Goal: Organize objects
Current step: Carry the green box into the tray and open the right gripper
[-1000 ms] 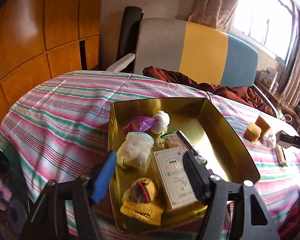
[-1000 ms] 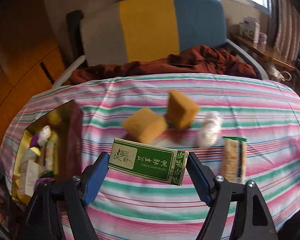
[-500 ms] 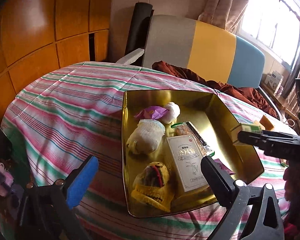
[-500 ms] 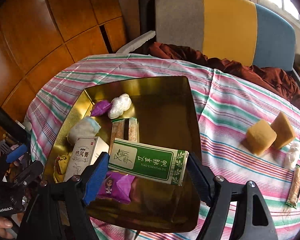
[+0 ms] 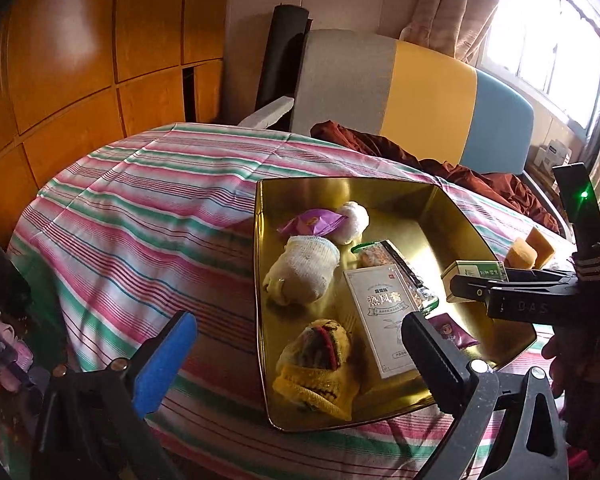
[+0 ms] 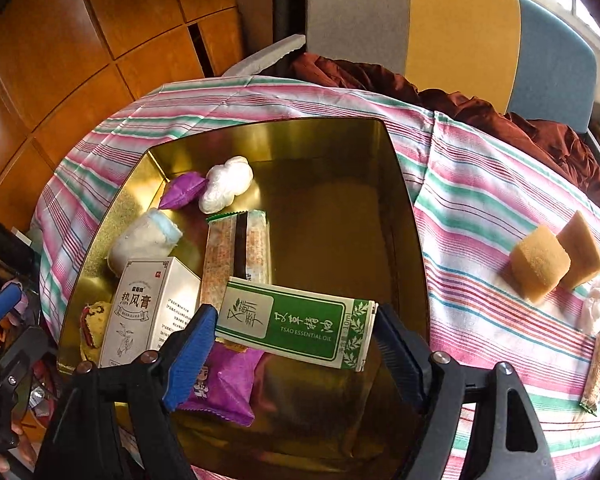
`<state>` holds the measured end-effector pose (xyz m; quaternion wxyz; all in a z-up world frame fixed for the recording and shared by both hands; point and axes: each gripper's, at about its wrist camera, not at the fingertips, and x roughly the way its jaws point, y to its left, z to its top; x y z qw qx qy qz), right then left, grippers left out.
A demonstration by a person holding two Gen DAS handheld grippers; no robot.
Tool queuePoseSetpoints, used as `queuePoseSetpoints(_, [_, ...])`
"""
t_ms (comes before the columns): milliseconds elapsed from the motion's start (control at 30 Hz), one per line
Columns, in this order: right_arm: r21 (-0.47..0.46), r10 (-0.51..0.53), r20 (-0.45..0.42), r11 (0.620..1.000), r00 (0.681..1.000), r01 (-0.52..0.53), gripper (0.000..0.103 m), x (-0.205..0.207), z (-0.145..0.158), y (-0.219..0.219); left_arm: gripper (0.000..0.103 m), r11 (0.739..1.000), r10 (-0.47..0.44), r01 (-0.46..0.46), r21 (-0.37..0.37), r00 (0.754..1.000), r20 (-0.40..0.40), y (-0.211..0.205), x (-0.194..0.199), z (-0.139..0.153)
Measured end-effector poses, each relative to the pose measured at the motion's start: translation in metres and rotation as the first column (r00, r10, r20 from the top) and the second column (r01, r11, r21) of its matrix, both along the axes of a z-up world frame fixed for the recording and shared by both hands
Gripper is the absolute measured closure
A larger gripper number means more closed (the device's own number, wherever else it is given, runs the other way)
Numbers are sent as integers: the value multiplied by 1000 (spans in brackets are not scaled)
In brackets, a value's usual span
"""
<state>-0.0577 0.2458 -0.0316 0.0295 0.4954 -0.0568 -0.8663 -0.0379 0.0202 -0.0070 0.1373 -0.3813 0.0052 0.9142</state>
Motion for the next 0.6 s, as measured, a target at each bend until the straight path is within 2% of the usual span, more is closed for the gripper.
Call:
queuePoseSetpoints(233, [1,2,4,1000,1000,-2,17,5,-3,-1,0,1000,-1,1,-9,1000,-7,2,2,2])
queuePoseSetpoints(600, [27,-15,-88,999,996,17,16,22,26,7,0,1000,-3,3,-30,1000,-9,4,6,2])
